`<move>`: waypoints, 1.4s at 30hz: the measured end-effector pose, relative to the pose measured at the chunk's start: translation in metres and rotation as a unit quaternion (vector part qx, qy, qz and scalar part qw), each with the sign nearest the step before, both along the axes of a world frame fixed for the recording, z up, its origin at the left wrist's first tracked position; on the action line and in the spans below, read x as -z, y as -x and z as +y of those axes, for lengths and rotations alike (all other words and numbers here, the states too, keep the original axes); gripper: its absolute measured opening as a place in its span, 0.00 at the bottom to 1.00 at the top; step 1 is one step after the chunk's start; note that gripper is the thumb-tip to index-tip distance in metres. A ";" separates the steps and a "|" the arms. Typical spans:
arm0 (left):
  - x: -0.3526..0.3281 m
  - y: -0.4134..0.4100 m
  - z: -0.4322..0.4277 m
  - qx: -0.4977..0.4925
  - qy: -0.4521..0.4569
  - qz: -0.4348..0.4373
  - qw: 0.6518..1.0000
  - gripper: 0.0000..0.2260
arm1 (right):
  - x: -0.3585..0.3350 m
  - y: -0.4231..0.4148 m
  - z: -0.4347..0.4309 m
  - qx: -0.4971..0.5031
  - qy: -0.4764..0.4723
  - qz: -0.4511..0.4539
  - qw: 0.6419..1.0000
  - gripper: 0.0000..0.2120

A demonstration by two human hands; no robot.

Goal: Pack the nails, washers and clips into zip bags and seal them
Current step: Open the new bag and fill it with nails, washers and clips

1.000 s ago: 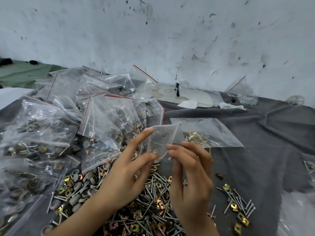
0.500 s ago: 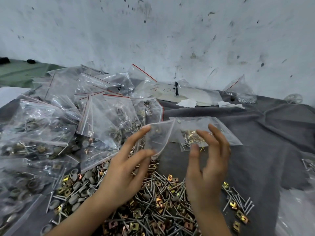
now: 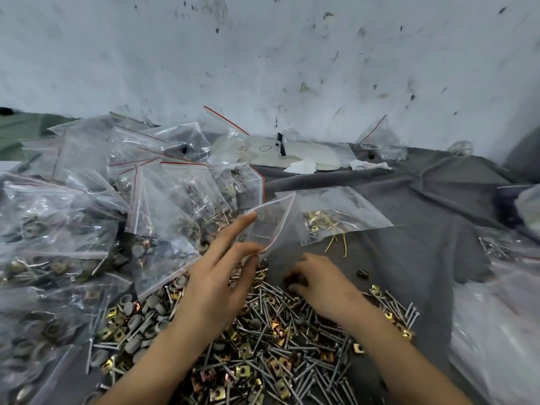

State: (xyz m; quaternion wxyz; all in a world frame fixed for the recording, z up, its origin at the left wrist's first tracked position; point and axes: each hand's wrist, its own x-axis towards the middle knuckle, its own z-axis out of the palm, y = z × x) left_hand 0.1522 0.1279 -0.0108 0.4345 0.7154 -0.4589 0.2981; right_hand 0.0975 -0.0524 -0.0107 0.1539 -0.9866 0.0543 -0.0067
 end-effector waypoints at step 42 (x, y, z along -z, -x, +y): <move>0.005 0.002 0.002 0.061 -0.044 -0.018 0.997 0.06 | -0.053 0.036 0.021 0.096 -0.113 -0.444 0.884 0.07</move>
